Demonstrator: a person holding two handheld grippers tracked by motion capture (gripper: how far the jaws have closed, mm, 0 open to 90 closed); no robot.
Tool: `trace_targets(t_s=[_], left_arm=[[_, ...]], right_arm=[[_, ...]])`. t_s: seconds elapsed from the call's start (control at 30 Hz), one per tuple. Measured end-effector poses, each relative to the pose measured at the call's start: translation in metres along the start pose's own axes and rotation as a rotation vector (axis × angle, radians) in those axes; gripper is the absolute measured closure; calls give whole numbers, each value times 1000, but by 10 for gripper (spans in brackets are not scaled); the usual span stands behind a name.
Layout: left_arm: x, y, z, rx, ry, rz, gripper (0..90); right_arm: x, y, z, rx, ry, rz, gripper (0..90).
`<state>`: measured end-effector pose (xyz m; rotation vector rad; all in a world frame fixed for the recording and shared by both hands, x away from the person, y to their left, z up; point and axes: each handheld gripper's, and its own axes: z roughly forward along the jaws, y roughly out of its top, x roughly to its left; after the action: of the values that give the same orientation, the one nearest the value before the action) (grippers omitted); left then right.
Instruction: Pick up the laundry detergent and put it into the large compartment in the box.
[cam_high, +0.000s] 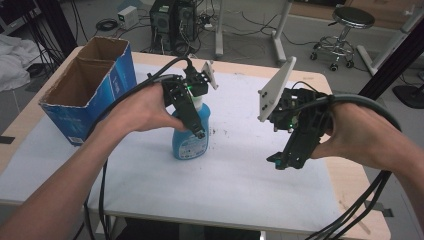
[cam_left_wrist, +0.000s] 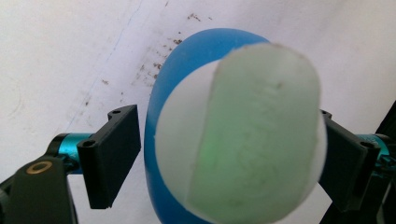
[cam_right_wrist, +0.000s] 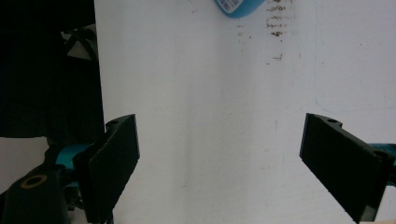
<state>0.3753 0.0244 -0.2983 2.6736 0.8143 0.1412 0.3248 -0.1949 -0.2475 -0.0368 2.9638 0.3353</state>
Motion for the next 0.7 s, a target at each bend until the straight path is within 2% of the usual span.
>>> trace_targets(t_s=[0.7], left_arm=[[-4, 7, -5, 13, 2, 18, 251]], right_arm=[[0, -3, 0, 4, -6, 8, 111]])
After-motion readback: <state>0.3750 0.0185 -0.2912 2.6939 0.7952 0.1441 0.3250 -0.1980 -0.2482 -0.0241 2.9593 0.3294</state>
